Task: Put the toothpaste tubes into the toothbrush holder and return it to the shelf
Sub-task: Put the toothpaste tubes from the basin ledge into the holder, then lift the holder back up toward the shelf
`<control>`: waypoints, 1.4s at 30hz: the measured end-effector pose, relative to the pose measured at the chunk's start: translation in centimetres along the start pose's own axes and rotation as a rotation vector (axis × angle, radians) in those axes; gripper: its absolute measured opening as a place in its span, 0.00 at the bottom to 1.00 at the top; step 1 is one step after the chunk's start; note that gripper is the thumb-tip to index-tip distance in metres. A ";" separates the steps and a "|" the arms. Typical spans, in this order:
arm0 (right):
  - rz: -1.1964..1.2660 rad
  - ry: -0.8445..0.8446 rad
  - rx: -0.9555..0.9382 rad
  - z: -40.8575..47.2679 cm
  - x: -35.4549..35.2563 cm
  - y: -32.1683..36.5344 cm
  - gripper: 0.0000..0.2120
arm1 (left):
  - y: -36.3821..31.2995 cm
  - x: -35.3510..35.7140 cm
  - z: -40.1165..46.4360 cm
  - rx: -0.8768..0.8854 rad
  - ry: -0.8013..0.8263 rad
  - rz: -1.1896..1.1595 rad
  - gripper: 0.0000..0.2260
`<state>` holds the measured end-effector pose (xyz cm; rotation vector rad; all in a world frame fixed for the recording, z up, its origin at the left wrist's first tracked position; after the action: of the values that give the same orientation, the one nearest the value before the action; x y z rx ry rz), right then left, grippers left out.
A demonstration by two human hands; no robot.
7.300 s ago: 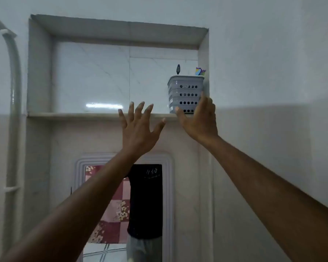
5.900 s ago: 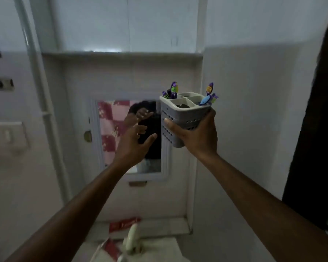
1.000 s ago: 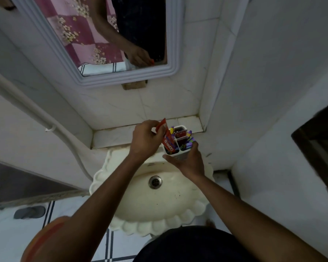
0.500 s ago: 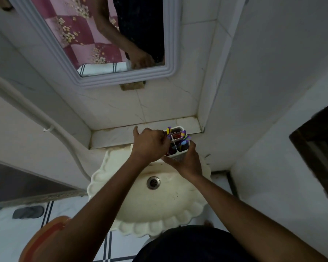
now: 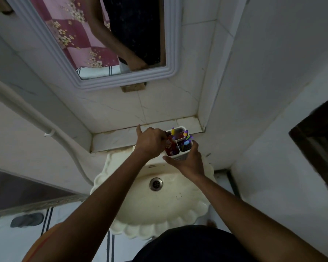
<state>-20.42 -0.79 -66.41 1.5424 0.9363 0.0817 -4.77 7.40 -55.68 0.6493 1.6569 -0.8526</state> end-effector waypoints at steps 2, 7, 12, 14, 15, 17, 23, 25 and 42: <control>0.005 -0.010 -0.006 0.1 -0.1 0.0 0.69 | 0.3 0.0 0.0 -0.018 0.001 -0.096 0.14; 0.045 -0.047 -0.022 0.5 0.2 -0.3 0.71 | 1.8 0.3 -0.8 -0.084 -0.216 -0.331 0.15; 0.125 -0.097 -0.051 0.1 0.6 0.5 0.62 | 4.6 0.3 -1.0 -0.092 -0.253 -0.380 0.25; 0.145 -0.125 -0.067 0.5 0.5 1.1 0.60 | 5.3 0.1 -1.0 -0.092 -0.257 -0.384 0.25; 0.148 -0.147 -0.077 0.7 0.4 1.7 0.59 | 5.6 -0.1 -0.9 -0.085 -0.266 -0.388 0.25; 0.154 -0.192 -0.102 1.0 0.0 3.1 0.57 | 5.9 -0.8 -0.9 -0.071 -0.292 -0.397 0.24; 0.212 -0.305 -0.278 2.3 -3.4 8.6 0.55 | 5.2 -5.0 -1.0 -0.036 -0.399 -0.401 0.25; 0.239 -0.330 -0.361 2.4 -5.2 11.5 0.54 | 4.5 -7.2 -1.3 -0.025 -0.467 -0.400 0.25; 0.378 -0.450 -0.881 -1.6 -23.8 34.5 0.57 | -5.1 -30.4 -3.7 0.115 -1.051 -0.283 0.26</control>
<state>-19.87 -10.13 -25.48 0.8281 0.1708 0.3507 -3.58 7.80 -24.66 -0.0213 0.7403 -1.2150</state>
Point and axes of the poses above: each hand's wrist, its own z-axis towards the middle knuckle, its own x-axis out of the palm, y = z × x, the point moved 1 cm from there along z, towards the middle knuckle, and after that the axes turned 1 degree about -y, right-handed, at the moved point
